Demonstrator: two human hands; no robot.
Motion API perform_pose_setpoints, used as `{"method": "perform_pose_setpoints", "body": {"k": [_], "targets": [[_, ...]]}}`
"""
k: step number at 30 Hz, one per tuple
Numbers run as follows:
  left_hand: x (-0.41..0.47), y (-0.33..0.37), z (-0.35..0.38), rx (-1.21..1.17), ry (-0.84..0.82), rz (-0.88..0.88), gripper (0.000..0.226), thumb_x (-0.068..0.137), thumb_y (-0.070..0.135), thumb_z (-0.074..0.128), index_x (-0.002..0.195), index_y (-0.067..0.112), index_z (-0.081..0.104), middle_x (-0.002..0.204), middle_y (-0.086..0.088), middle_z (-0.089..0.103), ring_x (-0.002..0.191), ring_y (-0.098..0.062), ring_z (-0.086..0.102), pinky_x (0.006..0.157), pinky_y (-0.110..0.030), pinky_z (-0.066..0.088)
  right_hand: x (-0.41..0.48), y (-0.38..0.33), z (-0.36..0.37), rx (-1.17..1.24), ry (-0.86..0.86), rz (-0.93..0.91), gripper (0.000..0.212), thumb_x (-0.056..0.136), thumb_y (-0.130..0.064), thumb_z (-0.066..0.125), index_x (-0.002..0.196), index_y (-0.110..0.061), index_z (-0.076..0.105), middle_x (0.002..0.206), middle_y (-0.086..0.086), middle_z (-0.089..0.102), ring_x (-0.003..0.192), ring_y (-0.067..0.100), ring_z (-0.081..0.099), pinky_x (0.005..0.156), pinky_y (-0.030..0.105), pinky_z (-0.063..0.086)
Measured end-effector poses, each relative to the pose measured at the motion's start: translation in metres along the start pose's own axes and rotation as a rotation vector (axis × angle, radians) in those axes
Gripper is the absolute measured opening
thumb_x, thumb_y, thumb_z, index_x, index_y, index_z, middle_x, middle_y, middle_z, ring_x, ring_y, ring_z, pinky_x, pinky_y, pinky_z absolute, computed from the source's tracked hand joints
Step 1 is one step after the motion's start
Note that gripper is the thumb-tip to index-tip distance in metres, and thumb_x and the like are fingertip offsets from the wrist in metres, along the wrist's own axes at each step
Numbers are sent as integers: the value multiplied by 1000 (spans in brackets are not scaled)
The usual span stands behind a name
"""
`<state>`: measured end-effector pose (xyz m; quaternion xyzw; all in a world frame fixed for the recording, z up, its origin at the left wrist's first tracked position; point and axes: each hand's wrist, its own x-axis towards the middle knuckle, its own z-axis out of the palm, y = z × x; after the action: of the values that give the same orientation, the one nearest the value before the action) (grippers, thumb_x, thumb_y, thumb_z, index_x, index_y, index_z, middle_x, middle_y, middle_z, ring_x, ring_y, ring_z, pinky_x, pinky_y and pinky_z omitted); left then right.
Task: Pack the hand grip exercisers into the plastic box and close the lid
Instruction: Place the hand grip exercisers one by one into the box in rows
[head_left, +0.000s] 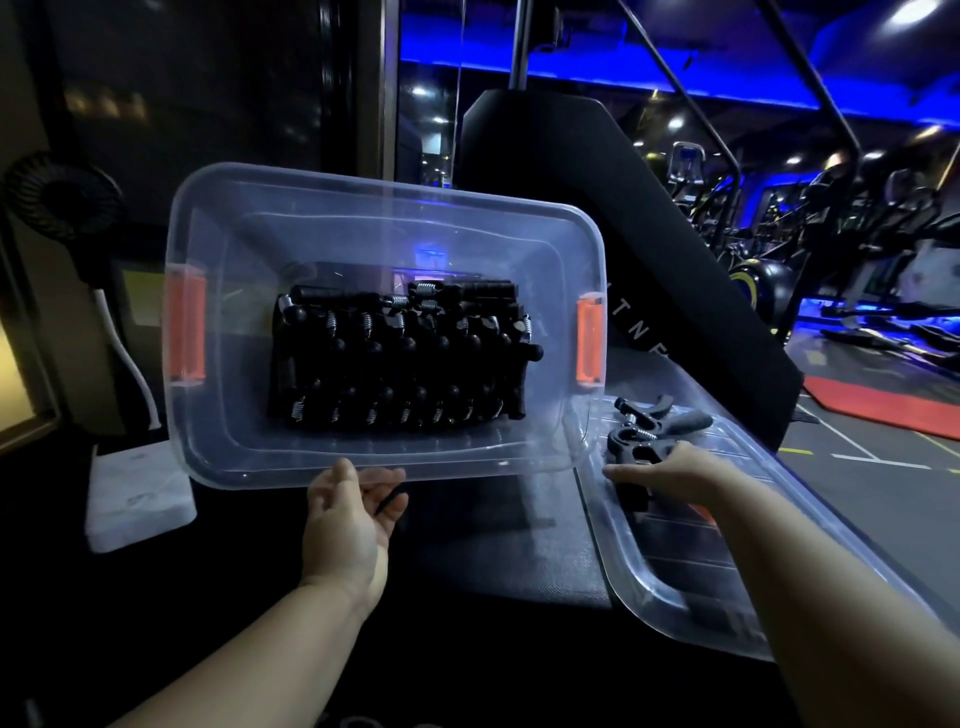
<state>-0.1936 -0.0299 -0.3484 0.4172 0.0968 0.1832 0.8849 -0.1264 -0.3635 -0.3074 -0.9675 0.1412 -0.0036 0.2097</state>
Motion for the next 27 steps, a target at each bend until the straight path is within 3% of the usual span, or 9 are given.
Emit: {"method": "perform_pose_setpoints", "body": {"k": [3, 6, 9, 11, 18, 23, 25, 27], "targets": [[-1, 1, 1, -2, -1, -5, 21, 102, 32, 35, 105, 15, 46, 78, -7, 65, 77, -15, 66, 66, -28, 49, -10, -1, -2, -55, 18, 49, 78, 42, -95, 52, 76, -24, 50, 88, -1, 57, 85, 24, 57, 73, 30, 42], [-1, 1, 1, -1, -7, -11, 24, 103, 32, 35, 112, 13, 45, 79, -7, 64, 77, -15, 65, 66, -28, 49, -20, 0, -3, -99, 70, 45, 65, 63, -91, 39, 60, -26, 44, 69, -2, 53, 76, 24, 56, 64, 31, 41], [-1, 1, 1, 2, -5, -16, 24, 103, 32, 35, 110, 12, 46, 77, -6, 66, 75, -14, 65, 66, -28, 49, -30, 2, -2, -122, 118, 15, 57, 72, -86, 37, 62, -30, 42, 80, -2, 56, 88, 26, 61, 76, 35, 48], [-2, 1, 1, 2, 0, -19, 22, 102, 32, 35, 103, 14, 47, 74, -5, 66, 75, -14, 66, 66, -28, 50, -35, 2, -2, -133, 147, 7, 58, 70, -87, 40, 66, -29, 42, 83, -4, 55, 91, 26, 62, 78, 35, 49], [-3, 1, 1, -12, 7, -16, 19, 102, 32, 35, 97, 19, 48, 67, 0, 68, 74, -14, 66, 67, -29, 50, -47, -2, -6, -122, 235, 91, 80, 50, -94, 50, 78, -21, 66, 65, -7, 60, 67, 20, 57, 58, 30, 41], [-1, 0, -1, -13, 0, -33, 21, 103, 32, 35, 105, 14, 46, 71, -4, 68, 75, -15, 66, 66, -28, 50, -48, -4, -15, -27, 165, 65, 63, 52, -80, 66, 80, -25, 55, 53, -7, 65, 49, 13, 64, 53, 26, 43], [-1, 0, -1, -17, 4, -34, 18, 103, 32, 36, 99, 18, 47, 68, -1, 68, 74, -15, 66, 66, -29, 50, -45, -6, -21, -10, 84, 60, 59, 51, -73, 72, 79, -23, 58, 51, -3, 66, 48, 13, 66, 61, 31, 53], [-1, 1, -1, -20, 8, -34, 17, 103, 31, 36, 96, 21, 48, 64, 1, 69, 73, -14, 66, 66, -28, 50, -42, -8, -24, 72, 46, 30, 60, 46, -62, 81, 86, -21, 62, 64, 2, 70, 55, 19, 69, 72, 42, 59]]}}
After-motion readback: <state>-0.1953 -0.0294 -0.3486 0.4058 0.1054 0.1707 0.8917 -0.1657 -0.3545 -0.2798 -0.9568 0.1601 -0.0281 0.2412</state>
